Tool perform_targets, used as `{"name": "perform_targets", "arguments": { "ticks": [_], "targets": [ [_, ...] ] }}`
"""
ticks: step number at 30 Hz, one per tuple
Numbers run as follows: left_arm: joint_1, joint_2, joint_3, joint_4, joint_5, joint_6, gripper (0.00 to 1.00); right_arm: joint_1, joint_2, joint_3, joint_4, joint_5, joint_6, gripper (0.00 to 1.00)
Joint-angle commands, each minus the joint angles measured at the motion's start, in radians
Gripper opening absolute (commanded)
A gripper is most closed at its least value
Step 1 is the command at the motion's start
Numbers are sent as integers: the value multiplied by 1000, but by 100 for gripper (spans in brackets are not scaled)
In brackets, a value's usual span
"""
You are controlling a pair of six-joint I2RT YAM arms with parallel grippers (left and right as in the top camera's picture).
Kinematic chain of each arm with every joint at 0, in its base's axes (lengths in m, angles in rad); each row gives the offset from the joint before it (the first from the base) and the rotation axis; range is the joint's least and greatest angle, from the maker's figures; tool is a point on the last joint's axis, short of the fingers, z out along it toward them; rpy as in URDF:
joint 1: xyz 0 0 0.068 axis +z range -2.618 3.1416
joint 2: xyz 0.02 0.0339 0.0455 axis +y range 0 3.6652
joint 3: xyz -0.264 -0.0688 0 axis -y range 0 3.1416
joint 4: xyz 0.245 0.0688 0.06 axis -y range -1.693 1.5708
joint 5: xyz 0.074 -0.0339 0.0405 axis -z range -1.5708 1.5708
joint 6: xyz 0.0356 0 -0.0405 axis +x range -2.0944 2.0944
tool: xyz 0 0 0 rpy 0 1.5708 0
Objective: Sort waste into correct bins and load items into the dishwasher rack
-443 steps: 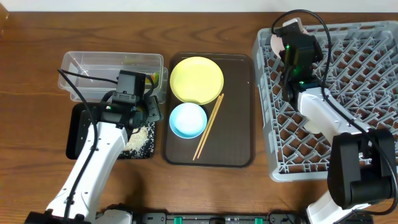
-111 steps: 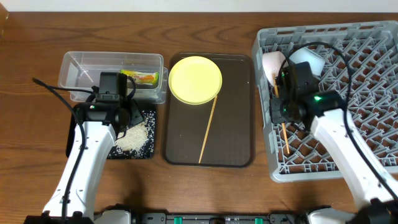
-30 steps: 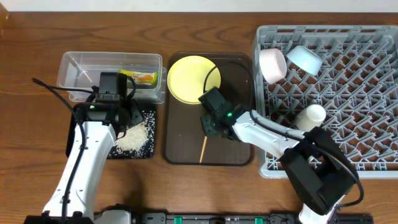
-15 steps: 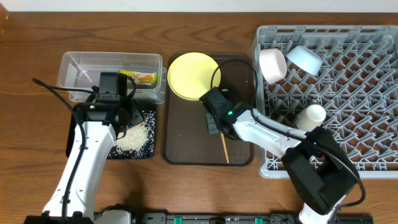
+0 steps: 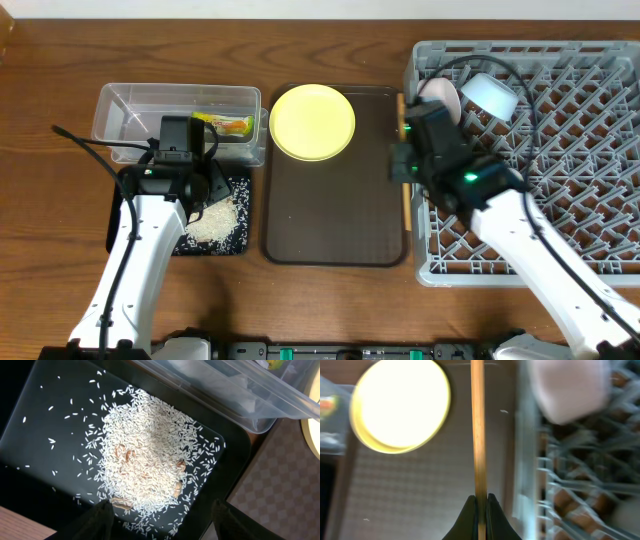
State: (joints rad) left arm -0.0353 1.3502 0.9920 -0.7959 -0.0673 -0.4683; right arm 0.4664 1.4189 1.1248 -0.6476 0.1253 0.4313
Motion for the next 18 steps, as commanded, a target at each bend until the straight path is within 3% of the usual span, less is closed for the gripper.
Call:
{"name": "perform_targets", "arguments": {
  "ticks": [1, 8, 18],
  "targets": [
    [4, -5, -6, 1, -19, -5, 66, -70, 0, 1, -50, 9, -74, 1],
    [4, -5, -6, 2, -19, -6, 66, -214, 44, -2, -120, -35, -150, 1],
    [4, -5, -6, 7, -19, -6, 66, -221, 186, -2, -89, -179, -203, 1]
  ]
}}
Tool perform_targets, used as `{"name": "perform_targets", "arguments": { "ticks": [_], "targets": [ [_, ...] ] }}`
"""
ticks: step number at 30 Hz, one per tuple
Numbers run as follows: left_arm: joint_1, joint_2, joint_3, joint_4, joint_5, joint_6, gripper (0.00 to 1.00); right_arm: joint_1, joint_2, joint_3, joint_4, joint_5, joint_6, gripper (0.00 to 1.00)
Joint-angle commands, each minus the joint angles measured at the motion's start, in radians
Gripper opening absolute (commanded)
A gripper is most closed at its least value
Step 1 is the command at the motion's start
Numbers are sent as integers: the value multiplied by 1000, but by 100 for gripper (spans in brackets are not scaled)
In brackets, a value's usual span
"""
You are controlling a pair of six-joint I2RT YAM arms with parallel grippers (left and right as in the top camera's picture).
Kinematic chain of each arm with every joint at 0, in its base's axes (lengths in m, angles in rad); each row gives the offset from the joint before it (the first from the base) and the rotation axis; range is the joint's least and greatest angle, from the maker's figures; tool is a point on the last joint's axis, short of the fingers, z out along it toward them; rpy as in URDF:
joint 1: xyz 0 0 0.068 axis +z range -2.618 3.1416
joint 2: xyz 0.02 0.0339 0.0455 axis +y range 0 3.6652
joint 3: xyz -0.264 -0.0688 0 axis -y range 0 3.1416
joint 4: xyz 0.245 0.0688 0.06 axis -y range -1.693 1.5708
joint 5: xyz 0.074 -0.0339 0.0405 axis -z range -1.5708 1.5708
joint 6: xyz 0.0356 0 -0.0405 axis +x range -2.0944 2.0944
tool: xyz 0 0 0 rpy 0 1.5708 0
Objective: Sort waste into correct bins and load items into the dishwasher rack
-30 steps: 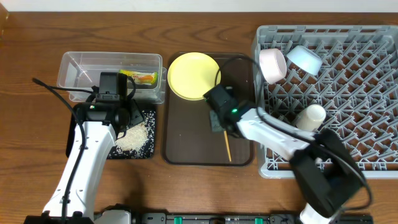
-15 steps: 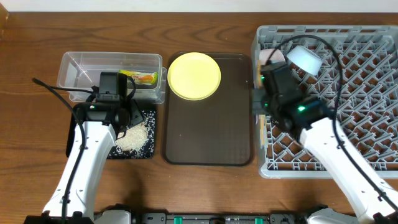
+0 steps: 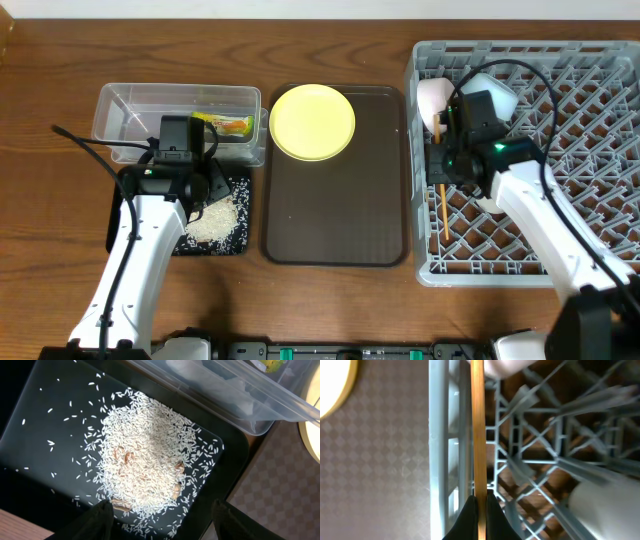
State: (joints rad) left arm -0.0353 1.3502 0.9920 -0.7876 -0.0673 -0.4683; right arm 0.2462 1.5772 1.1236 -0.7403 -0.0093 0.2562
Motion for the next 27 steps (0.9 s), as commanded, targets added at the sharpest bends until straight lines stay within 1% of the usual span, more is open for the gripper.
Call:
{"name": "perform_targets", "arguments": {
  "ticks": [1, 2, 3, 5, 7, 9, 11, 13, 16, 17, 21, 27],
  "targets": [
    [4, -5, -6, -1, -19, -6, 66, -1, 44, -1, 7, -44, -27, 3],
    [4, -5, -6, -1, -19, -6, 66, -1, 51, -1, 7, -44, -25, 7],
    [4, -5, -6, -1, -19, -5, 66, -1, 61, -1, 8, -44, -25, 14],
    [4, -5, -6, -1, -19, -5, 66, -1, 61, 0, 12, -44, -25, 22],
    [4, -5, -6, -1, -19, -5, 66, -1, 46, 5, 23, -44, -26, 26],
    [4, -5, -6, -1, -19, -6, 66, -1, 21, 17, 34, -43, -27, 28],
    [4, -5, -6, -1, -19, -6, 66, -1, -12, 30, 54, -44, -44, 27],
    [4, -5, -6, -1, -19, -6, 66, 4, -46, 36, 97, -45, -55, 23],
    [4, -5, -6, -1, -19, -6, 66, 16, -73, 36, 174, -67, -82, 3],
    [4, -5, -6, 0, -19, -6, 66, 21, -73, 36, 190, -84, -98, 1],
    [4, -5, -6, 0, -18, -10, 66, 36, -45, 35, 209, -140, -134, 1],
    [4, -5, -6, 0, -4, -9, 66, 53, 63, 35, 209, -131, -134, 1]
  ]
}}
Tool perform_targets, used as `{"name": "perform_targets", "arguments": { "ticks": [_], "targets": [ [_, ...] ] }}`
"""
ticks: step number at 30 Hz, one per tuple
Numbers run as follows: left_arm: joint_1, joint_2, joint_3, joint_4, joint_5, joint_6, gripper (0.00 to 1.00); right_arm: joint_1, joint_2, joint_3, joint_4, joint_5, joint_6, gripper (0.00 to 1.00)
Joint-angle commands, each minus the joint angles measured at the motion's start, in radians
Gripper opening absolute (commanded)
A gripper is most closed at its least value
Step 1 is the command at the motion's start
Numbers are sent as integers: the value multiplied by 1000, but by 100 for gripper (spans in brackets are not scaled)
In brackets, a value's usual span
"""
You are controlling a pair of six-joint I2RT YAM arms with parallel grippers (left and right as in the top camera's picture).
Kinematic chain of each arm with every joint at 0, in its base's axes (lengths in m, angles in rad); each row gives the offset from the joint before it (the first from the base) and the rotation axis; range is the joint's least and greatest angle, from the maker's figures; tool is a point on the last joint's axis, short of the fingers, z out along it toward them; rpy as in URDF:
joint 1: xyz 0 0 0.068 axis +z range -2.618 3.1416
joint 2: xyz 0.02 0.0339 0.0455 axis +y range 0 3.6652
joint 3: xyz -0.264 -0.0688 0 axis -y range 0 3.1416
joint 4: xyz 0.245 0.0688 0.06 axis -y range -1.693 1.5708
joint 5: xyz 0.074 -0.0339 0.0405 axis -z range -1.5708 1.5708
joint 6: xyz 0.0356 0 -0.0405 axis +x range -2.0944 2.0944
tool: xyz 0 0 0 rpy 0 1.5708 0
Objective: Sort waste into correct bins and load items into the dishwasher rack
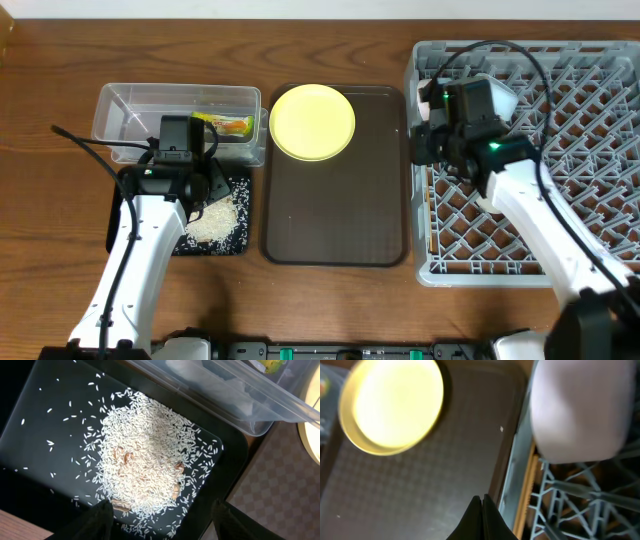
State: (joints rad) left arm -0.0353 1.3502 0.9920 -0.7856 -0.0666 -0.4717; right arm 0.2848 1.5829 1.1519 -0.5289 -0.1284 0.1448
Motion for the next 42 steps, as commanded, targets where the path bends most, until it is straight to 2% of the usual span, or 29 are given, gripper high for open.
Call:
{"name": "perform_targets", "arguments": {
  "ticks": [1, 8, 17, 21, 42],
  "targets": [
    [4, -5, -6, -2, -5, -5, 66, 14, 69, 7, -2, -7, -21, 1],
    [4, -5, -6, -2, -5, -6, 66, 10, 143, 7, 32, 9, -23, 1],
    [4, -5, -6, -2, -5, -6, 66, 8, 154, 7, 52, 285, 27, 1],
    [4, -5, -6, -2, -5, -6, 66, 8, 154, 7, 76, 336, 27, 1],
    [4, -5, -6, 3, -5, -5, 66, -42, 154, 7, 76, 349, 26, 1]
  ]
}}
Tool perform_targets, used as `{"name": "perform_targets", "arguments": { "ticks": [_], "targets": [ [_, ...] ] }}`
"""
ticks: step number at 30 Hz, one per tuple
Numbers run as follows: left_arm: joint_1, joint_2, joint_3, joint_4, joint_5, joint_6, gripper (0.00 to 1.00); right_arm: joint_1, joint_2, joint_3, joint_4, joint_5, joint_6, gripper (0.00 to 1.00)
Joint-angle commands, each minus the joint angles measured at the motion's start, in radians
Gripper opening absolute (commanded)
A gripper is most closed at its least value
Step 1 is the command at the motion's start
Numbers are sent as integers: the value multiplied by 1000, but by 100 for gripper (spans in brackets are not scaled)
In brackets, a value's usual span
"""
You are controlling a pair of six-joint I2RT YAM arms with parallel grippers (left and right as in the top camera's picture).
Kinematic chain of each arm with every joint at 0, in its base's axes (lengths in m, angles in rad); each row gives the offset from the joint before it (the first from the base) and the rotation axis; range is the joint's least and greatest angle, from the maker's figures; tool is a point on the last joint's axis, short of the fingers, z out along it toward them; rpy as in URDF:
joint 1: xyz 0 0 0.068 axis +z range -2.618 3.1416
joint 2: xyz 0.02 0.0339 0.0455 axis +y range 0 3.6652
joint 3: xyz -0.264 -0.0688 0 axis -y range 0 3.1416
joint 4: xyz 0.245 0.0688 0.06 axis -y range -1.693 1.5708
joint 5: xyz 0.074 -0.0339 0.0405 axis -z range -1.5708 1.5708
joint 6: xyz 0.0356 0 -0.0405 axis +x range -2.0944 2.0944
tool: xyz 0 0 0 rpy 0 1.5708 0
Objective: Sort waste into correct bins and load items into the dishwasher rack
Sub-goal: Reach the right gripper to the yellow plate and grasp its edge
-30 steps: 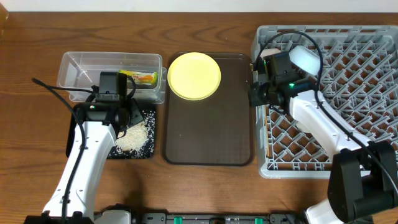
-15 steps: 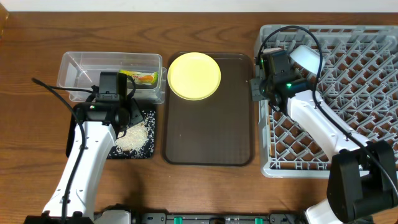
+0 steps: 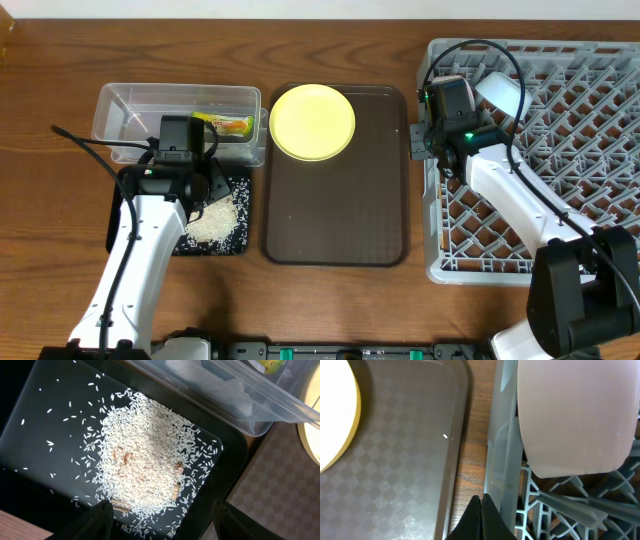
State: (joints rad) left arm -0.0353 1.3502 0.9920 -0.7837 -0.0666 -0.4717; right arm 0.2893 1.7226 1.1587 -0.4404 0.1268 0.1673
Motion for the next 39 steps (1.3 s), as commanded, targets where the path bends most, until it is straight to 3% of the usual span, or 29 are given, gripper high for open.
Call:
{"name": "perform_targets", "arguments": {
  "ticks": [1, 7, 11, 14, 18, 26, 39],
  "targets": [
    [4, -5, -6, 2, -5, -6, 66, -47, 15, 0, -13, 94, 4, 1],
    [4, -5, -6, 1, -5, -5, 66, -45, 15, 0, 13, -27, 3, 4],
    [4, -5, -6, 2, -5, -6, 66, -25, 15, 0, 103, -344, 3, 22],
    [4, -5, -6, 1, -5, -6, 66, 10, 15, 0, 193, -447, 4, 32],
    [4, -5, -6, 1, -5, -5, 66, 87, 26, 0, 272, -344, 4, 41],
    [4, -5, -6, 3, -5, -5, 66, 201, 152, 0, 396, -77, 29, 42],
    [4, -5, -6, 3, -5, -6, 66, 217, 327, 0, 502, -89, 207, 42]
  ]
}}
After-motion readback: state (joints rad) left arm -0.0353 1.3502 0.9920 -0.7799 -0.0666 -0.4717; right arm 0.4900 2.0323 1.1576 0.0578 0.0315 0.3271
